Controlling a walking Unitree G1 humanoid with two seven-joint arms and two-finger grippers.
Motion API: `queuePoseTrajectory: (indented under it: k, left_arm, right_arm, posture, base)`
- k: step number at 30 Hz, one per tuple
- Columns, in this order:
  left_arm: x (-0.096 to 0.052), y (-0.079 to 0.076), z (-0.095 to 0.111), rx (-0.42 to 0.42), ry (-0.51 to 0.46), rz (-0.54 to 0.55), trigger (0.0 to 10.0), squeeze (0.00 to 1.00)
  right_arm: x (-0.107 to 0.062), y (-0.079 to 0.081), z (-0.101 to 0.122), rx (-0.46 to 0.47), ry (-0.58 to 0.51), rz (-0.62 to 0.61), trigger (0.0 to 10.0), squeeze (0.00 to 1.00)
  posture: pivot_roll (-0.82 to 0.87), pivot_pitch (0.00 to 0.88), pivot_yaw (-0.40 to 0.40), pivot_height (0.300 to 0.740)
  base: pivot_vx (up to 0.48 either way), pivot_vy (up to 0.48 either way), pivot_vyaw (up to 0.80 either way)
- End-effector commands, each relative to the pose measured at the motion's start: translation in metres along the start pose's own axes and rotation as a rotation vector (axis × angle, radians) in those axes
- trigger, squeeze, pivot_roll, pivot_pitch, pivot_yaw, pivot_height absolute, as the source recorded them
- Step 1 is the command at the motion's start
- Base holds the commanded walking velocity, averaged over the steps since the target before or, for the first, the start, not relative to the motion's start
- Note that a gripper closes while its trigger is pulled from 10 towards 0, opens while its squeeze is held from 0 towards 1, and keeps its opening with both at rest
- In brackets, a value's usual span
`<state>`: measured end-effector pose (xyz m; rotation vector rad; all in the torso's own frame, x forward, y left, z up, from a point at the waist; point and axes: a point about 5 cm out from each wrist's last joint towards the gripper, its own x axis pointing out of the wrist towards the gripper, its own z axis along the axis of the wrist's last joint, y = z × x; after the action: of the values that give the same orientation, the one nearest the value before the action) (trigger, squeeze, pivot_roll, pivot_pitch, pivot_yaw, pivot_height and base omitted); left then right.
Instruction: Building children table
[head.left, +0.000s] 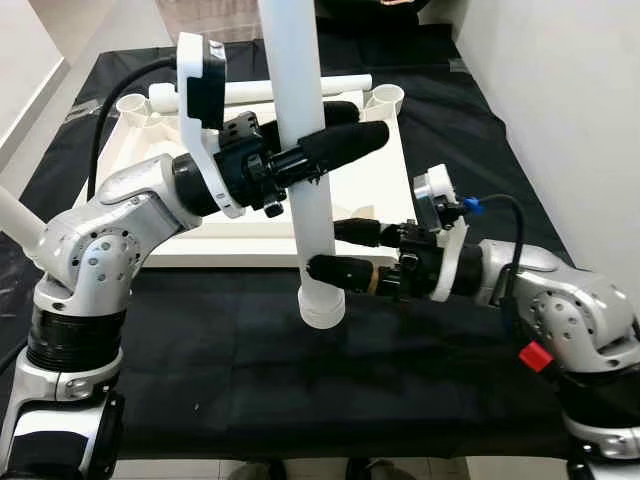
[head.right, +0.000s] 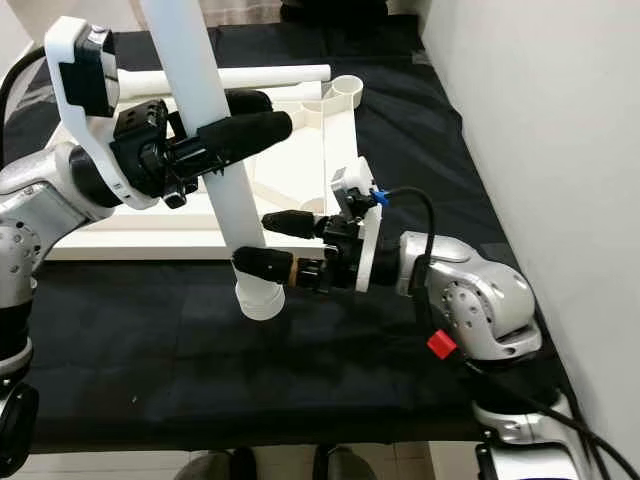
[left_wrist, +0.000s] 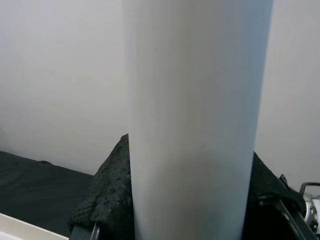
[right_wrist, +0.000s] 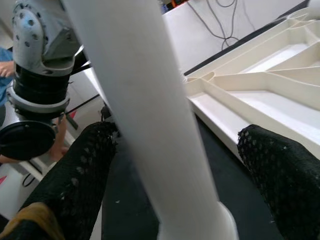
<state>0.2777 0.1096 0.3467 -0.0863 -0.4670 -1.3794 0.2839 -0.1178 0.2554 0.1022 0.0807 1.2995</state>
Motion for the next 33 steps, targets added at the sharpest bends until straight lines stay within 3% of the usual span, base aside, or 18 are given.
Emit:
queuePoseTrajectory:
  k: [1, 8, 13, 19, 32, 33]
  left_arm:
    - [-0.003, 0.002, -0.001, 0.033, 0.018, -0.009, 10.0, 0.0]
    - [-0.001, 0.005, 0.0, 0.059, 0.003, 0.005, 10.0, 0.0]
    - [0.004, 0.007, 0.004, 0.057, -0.041, 0.011, 10.0, 0.0]
    - [0.005, 0.007, 0.004, 0.06, -0.044, 0.0, 10.0, 0.0]
    - [0.006, 0.009, 0.008, 0.079, -0.045, -0.008, 10.0, 0.0]
    - [0.006, 0.009, 0.008, 0.078, -0.046, -0.008, 10.0, 0.0]
  right_arm:
    - [0.005, 0.009, 0.003, -0.052, 0.007, 0.057, 10.0, 0.0]
    - [0.016, 0.011, 0.003, -0.117, 0.019, 0.017, 10.0, 0.0]
    - [0.037, 0.006, 0.01, -0.18, -0.058, -0.096, 10.0, 0.0]
    - [0.043, 0.002, 0.012, -0.188, -0.088, -0.151, 10.0, 0.0]
    - [0.059, 0.014, -0.003, -0.204, -0.044, -0.088, 10.0, 0.0]
    - [0.061, 0.014, -0.003, -0.206, -0.044, -0.094, 9.4, 0.0]
  posture:
    - [-0.02, 0.224, 0.004, 0.74]
    - [-0.02, 0.225, 0.006, 0.74]
    - [-0.01, 0.221, 0.009, 0.74]
    - [-0.01, 0.218, 0.011, 0.74]
    - [-0.01, 0.216, 0.012, 0.74]
    - [-0.01, 0.216, 0.012, 0.74]
  base:
    - [0.0, 0.0, 0.0]
    - [0.0, 0.0, 0.0]
    - [0.0, 0.0, 0.0]
    - [0.0, 0.0, 0.0]
    - [0.0, 0.0, 0.0]
    - [0.0, 0.0, 0.0]
